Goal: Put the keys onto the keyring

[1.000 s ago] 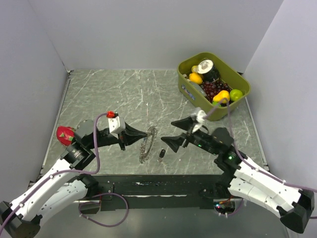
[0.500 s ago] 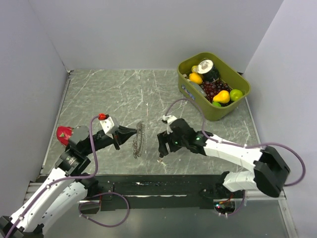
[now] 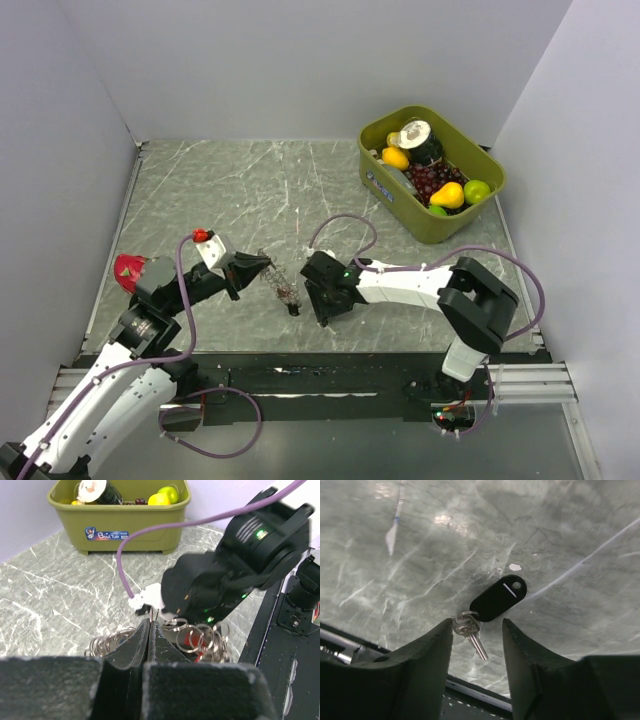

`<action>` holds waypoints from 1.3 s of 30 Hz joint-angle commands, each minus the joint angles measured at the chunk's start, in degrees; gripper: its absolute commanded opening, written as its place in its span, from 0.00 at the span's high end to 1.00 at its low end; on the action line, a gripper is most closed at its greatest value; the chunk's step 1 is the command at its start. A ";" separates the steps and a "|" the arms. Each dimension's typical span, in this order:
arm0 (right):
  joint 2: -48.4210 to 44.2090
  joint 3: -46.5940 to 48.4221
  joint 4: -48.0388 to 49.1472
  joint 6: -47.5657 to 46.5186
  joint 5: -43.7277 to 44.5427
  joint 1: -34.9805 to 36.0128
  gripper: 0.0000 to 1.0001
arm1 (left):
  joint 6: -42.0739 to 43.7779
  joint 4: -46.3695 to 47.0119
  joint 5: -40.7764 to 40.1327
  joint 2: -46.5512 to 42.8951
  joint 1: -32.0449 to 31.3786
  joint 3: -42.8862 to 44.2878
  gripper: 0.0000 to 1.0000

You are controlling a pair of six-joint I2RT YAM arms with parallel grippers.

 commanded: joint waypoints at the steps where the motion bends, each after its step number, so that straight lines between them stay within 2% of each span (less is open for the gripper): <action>1: 1.96 3.67 -2.24 3.99 1.87 0.40 0.50 | -1.12 3.49 0.33 -1.50 0.27 -0.03 0.99; 3: 2.40 3.67 -1.98 3.99 1.26 0.40 0.60 | -1.13 3.32 0.51 -1.59 0.27 -0.12 0.99; 5: 2.40 3.58 -1.72 4.34 0.73 0.49 0.67 | -1.12 3.23 0.51 -1.76 0.27 -0.21 0.99; 6: 2.31 3.32 -1.54 4.43 0.30 0.40 0.75 | -1.12 3.23 0.51 -1.76 0.27 -0.21 0.99; 9: 1.96 2.61 -0.66 4.69 0.03 0.49 0.77 | -1.21 3.49 0.42 -1.85 0.36 -0.30 0.99; 13: 1.09 2.09 0.13 4.43 0.12 0.40 0.94 | -1.39 3.58 0.42 -2.03 0.36 -0.30 0.99; 15: 0.03 2.08 0.04 3.90 0.12 0.40 0.95 | -1.30 3.32 0.60 -1.76 0.36 -0.12 0.99; 19: -3.57 1.30 0.22 3.02 -0.14 0.40 0.92 | -1.12 2.97 0.68 -2.11 0.36 -0.12 0.99; 23: -8.40 -1.68 1.88 0.39 -4.52 0.84 0.69 | -1.30 2.88 0.25 -2.38 0.36 -0.12 0.99; 29: -9.56 -4.77 0.75 0.38 -6.04 5.83 0.55 | -1.39 2.00 -1.16 -2.29 0.44 0.40 0.99; 34: -5.87 -3.54 -0.74 1.79 -3.93 10.33 0.53 | -1.74 2.00 -0.81 -2.46 0.45 0.41 0.99; 39: -3.31 -1.96 -2.06 2.67 -0.51 11.65 0.57 | -1.92 2.00 -0.72 -3.17 0.53 0.23 0.99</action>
